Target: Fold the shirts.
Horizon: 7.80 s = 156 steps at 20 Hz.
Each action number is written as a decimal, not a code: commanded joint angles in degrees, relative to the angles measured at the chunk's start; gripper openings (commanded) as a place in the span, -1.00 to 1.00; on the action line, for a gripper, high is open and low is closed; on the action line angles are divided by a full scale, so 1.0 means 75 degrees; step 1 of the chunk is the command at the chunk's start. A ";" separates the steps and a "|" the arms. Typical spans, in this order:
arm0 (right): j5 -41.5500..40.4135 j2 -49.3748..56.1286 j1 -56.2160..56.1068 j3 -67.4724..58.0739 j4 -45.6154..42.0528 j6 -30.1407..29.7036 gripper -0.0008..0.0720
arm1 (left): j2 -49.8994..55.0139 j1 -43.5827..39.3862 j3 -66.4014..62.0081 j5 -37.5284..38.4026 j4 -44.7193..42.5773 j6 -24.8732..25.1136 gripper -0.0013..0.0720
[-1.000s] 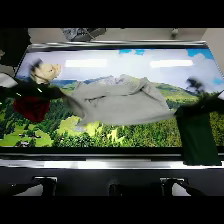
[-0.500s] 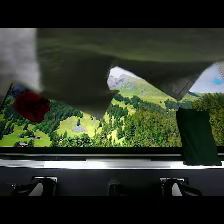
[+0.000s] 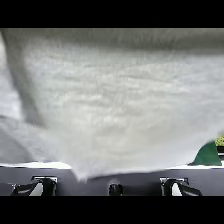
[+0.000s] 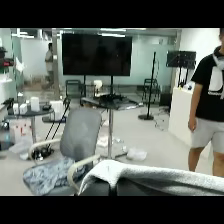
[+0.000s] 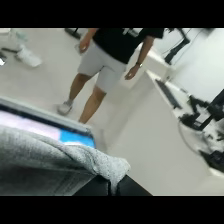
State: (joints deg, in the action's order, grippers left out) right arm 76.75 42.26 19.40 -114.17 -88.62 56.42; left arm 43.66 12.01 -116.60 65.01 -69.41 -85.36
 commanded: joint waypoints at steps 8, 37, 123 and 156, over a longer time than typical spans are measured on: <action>0.1606 0.5642 -0.1020 0.1973 0.0565 0.0020 -0.86 | 0.4141 -0.0216 0.3156 0.1568 -0.0743 0.0286 -0.89; 0.1775 0.8766 -0.1915 0.2101 0.0443 0.0758 -0.85 | 0.7804 -0.0326 0.3844 0.2299 -0.0233 0.0545 -0.89; 0.0376 0.9130 -0.0026 0.2002 0.3972 0.0973 0.98 | 0.6799 0.0501 0.3838 0.0965 0.2506 0.1174 0.26; 0.2247 0.4150 -0.0816 0.1993 0.4861 0.1574 -0.85 | 1.0561 -0.6572 0.1699 -0.2381 0.7105 0.0676 -0.89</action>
State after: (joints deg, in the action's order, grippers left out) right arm 93.49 75.72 13.30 -99.18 -51.57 67.44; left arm 119.11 -35.03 -99.70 48.21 -18.63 -81.65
